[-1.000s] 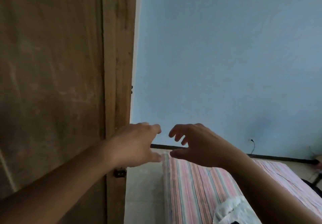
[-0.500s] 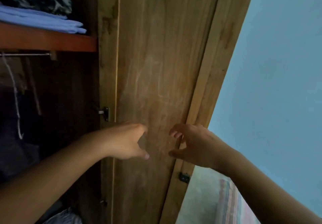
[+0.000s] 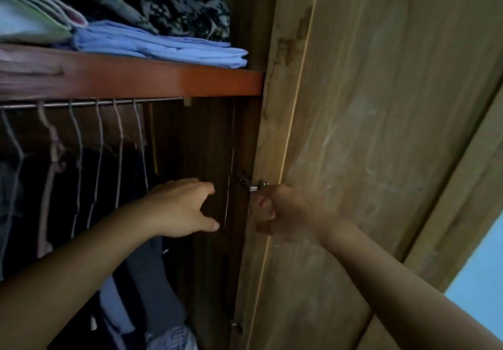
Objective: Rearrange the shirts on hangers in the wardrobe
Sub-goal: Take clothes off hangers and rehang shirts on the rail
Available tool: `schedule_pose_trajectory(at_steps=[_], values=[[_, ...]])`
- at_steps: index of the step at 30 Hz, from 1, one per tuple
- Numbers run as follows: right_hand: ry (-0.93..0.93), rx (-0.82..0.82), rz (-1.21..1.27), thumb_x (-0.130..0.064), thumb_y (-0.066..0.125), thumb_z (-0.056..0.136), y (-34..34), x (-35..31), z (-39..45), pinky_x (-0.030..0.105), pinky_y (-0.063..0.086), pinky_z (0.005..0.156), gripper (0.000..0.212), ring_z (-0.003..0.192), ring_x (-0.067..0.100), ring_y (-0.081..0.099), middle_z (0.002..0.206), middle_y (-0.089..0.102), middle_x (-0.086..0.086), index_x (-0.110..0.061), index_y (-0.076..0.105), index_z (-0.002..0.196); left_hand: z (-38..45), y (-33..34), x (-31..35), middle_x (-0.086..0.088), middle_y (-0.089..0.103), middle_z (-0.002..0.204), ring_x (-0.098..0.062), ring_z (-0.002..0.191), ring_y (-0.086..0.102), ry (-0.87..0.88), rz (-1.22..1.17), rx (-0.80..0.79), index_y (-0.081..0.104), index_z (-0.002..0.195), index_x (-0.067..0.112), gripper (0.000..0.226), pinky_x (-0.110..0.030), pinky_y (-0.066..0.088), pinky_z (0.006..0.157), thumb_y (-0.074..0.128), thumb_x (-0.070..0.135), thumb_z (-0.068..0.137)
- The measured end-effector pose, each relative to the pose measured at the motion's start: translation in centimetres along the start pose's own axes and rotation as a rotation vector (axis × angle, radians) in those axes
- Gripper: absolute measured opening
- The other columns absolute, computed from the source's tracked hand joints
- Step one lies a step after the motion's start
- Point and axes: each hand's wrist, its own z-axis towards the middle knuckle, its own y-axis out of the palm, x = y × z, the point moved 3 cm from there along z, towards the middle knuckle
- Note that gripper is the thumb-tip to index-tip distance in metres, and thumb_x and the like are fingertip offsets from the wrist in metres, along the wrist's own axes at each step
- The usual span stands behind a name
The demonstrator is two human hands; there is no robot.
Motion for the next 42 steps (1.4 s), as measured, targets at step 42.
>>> schedule_pose_trajectory(at_steps=[42], values=[[0.113, 0.318, 0.472, -0.022, 0.060, 0.094, 7.7, -10.9, 23.4, 0.036, 0.050, 0.082, 0.027, 0.106, 0.040, 0.064, 0.115, 0.066, 0.023, 0.001, 0.066, 0.107, 2.3, -1.5, -13.2, 0.007, 0.059, 0.084, -0.013, 0.077, 0.056, -0.311, -0.072, 0.635, 0.064, 0.108, 0.019, 0.018, -0.025, 0.038, 0.060, 0.058, 0.028, 0.094]])
